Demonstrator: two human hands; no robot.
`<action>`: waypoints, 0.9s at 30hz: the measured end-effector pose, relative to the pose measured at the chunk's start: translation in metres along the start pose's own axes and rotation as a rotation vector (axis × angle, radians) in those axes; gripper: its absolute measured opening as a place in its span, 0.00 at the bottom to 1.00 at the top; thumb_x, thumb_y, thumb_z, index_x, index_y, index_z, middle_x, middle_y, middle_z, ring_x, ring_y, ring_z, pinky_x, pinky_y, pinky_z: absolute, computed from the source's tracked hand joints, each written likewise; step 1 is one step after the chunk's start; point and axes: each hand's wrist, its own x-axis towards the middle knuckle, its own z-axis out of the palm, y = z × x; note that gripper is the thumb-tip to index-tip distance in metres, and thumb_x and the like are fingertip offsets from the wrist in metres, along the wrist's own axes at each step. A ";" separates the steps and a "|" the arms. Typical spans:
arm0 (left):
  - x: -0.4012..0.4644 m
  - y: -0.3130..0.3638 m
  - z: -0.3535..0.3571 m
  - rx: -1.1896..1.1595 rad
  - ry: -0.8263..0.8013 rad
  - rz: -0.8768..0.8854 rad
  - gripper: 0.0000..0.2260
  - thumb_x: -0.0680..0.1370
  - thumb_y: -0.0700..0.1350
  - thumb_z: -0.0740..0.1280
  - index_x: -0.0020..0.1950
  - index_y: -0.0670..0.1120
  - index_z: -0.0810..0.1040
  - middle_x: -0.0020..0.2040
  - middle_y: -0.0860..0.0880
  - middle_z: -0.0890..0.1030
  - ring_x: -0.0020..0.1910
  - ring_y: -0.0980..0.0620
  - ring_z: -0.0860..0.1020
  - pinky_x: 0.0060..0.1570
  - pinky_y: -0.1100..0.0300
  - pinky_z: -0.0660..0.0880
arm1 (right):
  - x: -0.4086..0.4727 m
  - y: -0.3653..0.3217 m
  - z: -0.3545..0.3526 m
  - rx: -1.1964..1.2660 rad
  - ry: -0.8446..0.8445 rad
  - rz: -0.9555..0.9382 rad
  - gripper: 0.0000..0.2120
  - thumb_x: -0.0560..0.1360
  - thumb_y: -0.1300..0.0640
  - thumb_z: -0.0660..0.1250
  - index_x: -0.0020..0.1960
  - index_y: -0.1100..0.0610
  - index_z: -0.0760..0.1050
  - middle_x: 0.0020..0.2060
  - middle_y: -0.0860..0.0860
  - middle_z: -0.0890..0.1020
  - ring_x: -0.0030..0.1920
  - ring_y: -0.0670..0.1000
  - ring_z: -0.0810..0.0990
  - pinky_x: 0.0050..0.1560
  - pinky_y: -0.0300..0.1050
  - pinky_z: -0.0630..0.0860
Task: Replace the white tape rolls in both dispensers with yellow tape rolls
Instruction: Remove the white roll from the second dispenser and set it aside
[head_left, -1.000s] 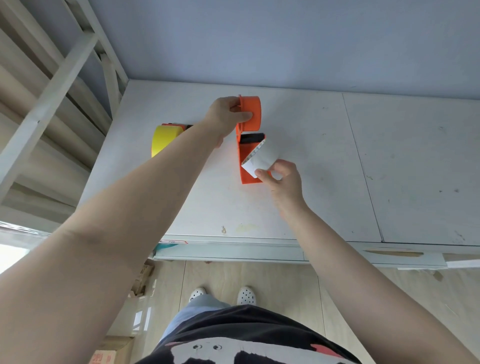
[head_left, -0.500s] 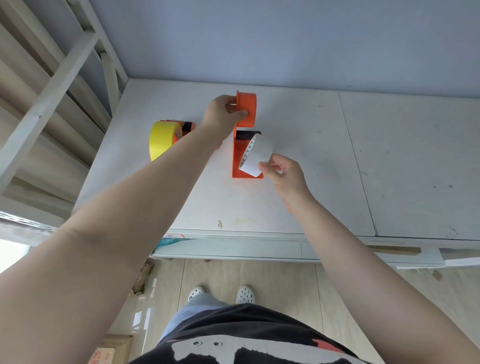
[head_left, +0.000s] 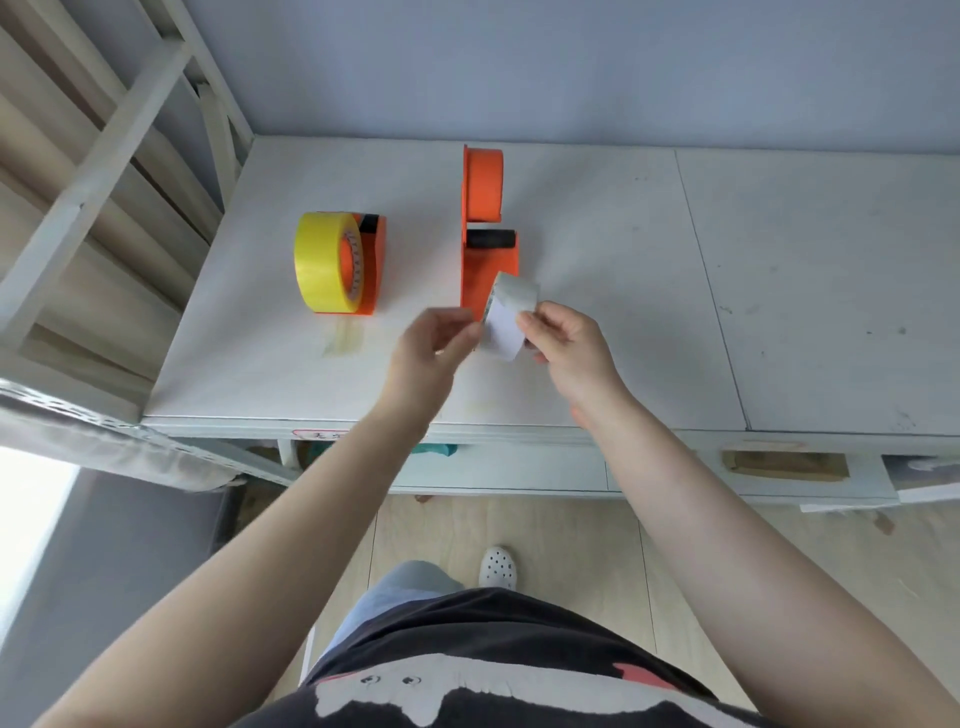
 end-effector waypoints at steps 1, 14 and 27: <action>-0.010 -0.004 0.000 0.028 -0.075 0.021 0.10 0.76 0.44 0.69 0.57 0.43 0.79 0.51 0.48 0.84 0.50 0.54 0.81 0.52 0.63 0.74 | -0.007 0.000 0.002 -0.004 0.005 -0.001 0.11 0.79 0.60 0.63 0.46 0.70 0.75 0.36 0.55 0.71 0.37 0.49 0.69 0.35 0.33 0.66; -0.106 -0.042 -0.010 -0.059 -0.327 -0.148 0.18 0.74 0.51 0.71 0.40 0.34 0.75 0.34 0.44 0.70 0.35 0.50 0.66 0.38 0.56 0.63 | -0.156 0.045 0.025 -0.189 0.018 0.020 0.17 0.76 0.60 0.67 0.29 0.53 0.69 0.24 0.43 0.65 0.30 0.45 0.62 0.33 0.42 0.59; -0.178 -0.057 0.088 -0.188 -0.657 -0.390 0.14 0.78 0.46 0.66 0.47 0.34 0.78 0.45 0.43 0.82 0.42 0.51 0.81 0.50 0.57 0.80 | -0.272 0.101 -0.074 0.067 0.460 0.425 0.14 0.77 0.51 0.66 0.59 0.56 0.77 0.51 0.48 0.81 0.49 0.42 0.78 0.46 0.39 0.73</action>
